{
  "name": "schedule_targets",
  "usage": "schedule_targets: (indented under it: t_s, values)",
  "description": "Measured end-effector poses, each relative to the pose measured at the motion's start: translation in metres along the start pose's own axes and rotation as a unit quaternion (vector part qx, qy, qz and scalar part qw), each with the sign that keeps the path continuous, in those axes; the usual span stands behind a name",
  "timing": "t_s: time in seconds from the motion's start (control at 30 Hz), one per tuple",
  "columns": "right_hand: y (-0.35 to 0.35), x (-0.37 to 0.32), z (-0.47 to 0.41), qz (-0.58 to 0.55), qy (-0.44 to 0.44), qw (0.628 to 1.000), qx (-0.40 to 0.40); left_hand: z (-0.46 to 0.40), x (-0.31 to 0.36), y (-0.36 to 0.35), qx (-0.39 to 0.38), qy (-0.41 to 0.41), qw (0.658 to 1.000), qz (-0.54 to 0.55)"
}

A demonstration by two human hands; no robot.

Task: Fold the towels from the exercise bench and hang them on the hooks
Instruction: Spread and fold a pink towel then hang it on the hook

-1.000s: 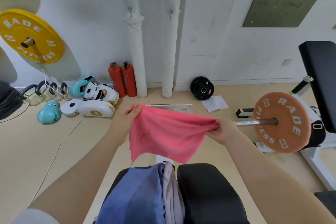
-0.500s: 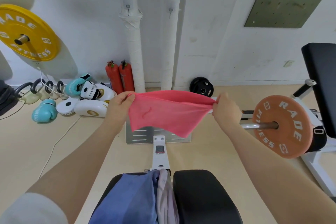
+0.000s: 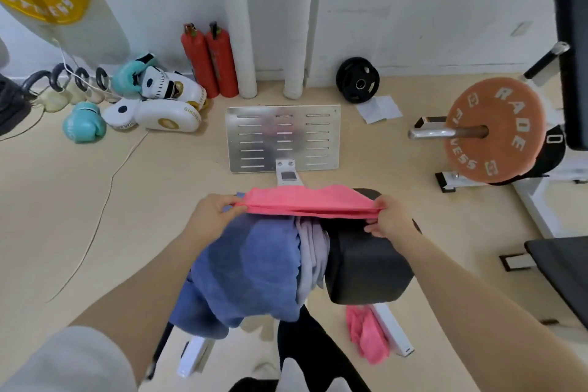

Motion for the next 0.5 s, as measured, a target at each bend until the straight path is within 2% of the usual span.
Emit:
schedule_targets:
  t_s: [0.23, 0.37, 0.5]
  values:
    - [0.0, 0.069, 0.032, -0.012, -0.016, 0.999, 0.025, 0.071, -0.025, -0.014, 0.031, -0.081, 0.988, -0.131]
    - [-0.004, 0.08, 0.049, 0.074, -0.015, 0.997, 0.031, 0.088, -0.026, -0.029, -0.044, -0.094, 0.958, -0.266]
    - [-0.009, 0.081, 0.055, 0.068, -0.009, 0.997, 0.046, 0.077, 0.002, -0.041, -0.096, -0.08, 0.911, -0.394]
Point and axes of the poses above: each hand's wrist, its own z-axis away from the middle knuckle, its own y-axis out of the back of the hand, x = y × z, the point moved 3 cm from there along -z, towards the middle knuckle, and after that the axes turned 6 degrees about -y, right-handed, at the moved point
